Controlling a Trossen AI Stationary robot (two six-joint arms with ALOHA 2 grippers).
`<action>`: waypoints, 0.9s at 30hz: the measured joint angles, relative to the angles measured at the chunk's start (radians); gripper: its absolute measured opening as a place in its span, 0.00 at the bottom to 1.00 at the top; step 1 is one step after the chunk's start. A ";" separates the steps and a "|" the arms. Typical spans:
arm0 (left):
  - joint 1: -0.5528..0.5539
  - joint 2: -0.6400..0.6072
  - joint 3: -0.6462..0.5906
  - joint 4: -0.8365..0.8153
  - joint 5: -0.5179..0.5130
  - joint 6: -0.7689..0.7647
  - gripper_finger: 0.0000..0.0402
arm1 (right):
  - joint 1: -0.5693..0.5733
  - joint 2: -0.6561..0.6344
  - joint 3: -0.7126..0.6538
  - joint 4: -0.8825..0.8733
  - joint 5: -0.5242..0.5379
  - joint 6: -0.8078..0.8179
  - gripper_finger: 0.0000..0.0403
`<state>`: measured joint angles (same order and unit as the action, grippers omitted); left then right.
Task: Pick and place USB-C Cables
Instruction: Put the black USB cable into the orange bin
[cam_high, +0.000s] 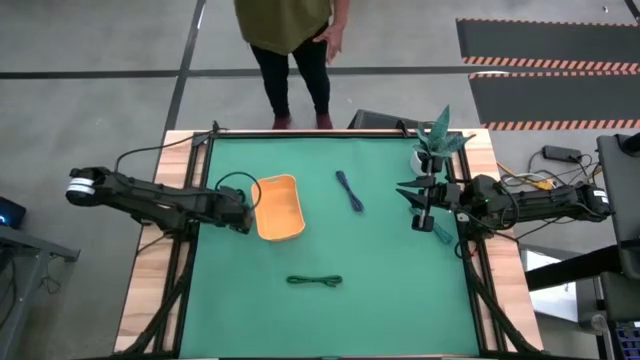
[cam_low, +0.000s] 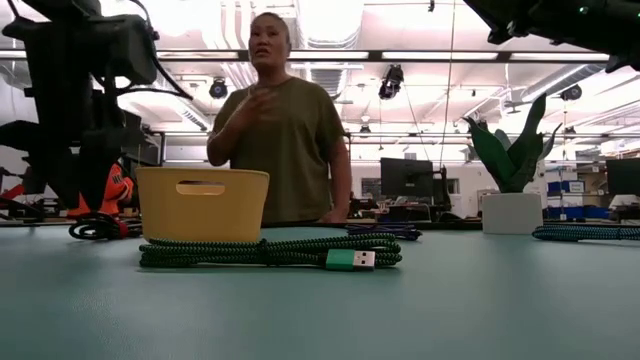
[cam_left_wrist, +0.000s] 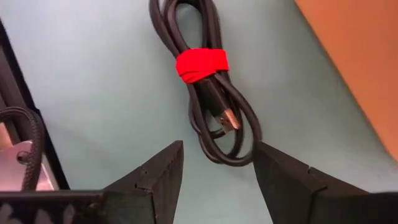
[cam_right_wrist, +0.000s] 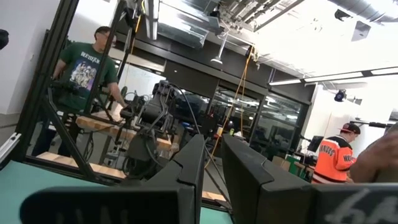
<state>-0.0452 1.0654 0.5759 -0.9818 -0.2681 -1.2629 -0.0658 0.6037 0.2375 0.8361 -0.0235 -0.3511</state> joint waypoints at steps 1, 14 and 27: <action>0.000 -0.007 0.001 0.000 0.003 0.000 0.44 | 0.000 0.000 0.000 -0.001 0.000 0.000 0.12; 0.000 -0.023 -0.040 0.094 0.005 -0.014 0.44 | 0.000 0.000 0.000 -0.017 0.001 -0.014 0.12; 0.000 0.057 -0.079 0.141 -0.057 -0.015 0.44 | 0.000 0.000 0.000 -0.017 0.002 -0.016 0.12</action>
<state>-0.0452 1.1224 0.4969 -0.8404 -0.3248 -1.2778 -0.0659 0.6037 0.2375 0.8192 -0.0219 -0.3672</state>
